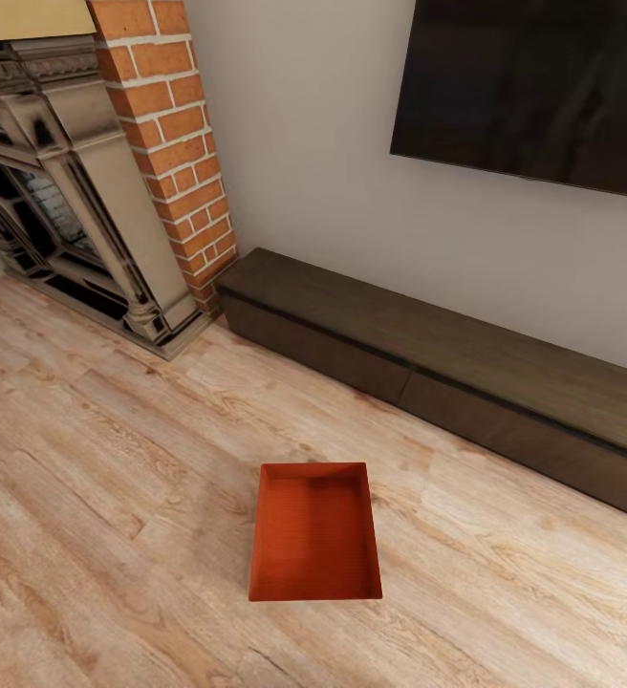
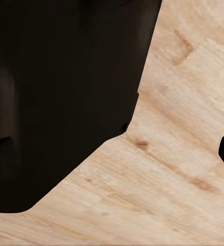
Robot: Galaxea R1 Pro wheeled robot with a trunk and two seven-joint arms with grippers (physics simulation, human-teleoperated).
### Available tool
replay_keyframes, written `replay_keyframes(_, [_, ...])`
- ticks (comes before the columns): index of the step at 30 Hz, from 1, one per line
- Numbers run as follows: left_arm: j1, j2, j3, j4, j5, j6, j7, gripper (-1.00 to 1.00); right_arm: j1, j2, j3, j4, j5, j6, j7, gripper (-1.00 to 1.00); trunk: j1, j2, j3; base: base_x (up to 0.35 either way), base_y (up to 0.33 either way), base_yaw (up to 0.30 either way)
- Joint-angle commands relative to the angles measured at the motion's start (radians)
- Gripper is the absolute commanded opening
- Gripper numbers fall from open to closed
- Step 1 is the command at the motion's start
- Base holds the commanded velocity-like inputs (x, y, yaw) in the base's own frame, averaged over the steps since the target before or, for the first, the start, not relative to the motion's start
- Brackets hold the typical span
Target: Move the two storage containers from the living room to the garage. In the garage, place one container on the floor and stack the other container on top of it (either order is fine).
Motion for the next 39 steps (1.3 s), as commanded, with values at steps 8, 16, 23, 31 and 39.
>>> replay_keyframes(8, [-0.006,0.023,-0.010,-0.246,-0.003,0.017,0.056,1.00,-0.014,0.016,-0.001,-0.297,-0.006,0.177,-0.007,1.00,0.000,0.000,-0.001,0.000,0.000,0.000])
replay_keyframes(16, [-0.026,0.024,-0.010,-0.310,-0.009,0.115,0.209,1.00,-0.174,0.053,-0.001,-0.306,-0.006,0.192,-0.024,1.00,0.000,0.000,-0.001,0.000,0.000,0.000])
replay_keyframes(23, [-0.117,0.023,-0.012,-0.432,-0.018,0.276,0.227,1.00,-0.345,0.092,-0.036,-0.302,-0.012,0.184,-0.147,1.00,0.000,0.000,-0.001,0.000,0.000,0.000])
replay_keyframes(31, [-0.222,0.016,-0.011,-0.604,-0.020,0.476,0.234,1.00,-0.492,0.139,-0.056,-0.301,-0.013,0.186,-0.194,1.00,0.000,0.000,-0.001,0.000,0.000,0.000])
replay_keyframes(39, [-0.435,-0.044,-0.011,-0.564,-0.017,0.524,0.248,1.00,-0.580,0.139,-0.116,-0.308,-0.011,0.190,-0.199,1.00,0.000,0.000,-0.001,0.000,0.000,0.000])
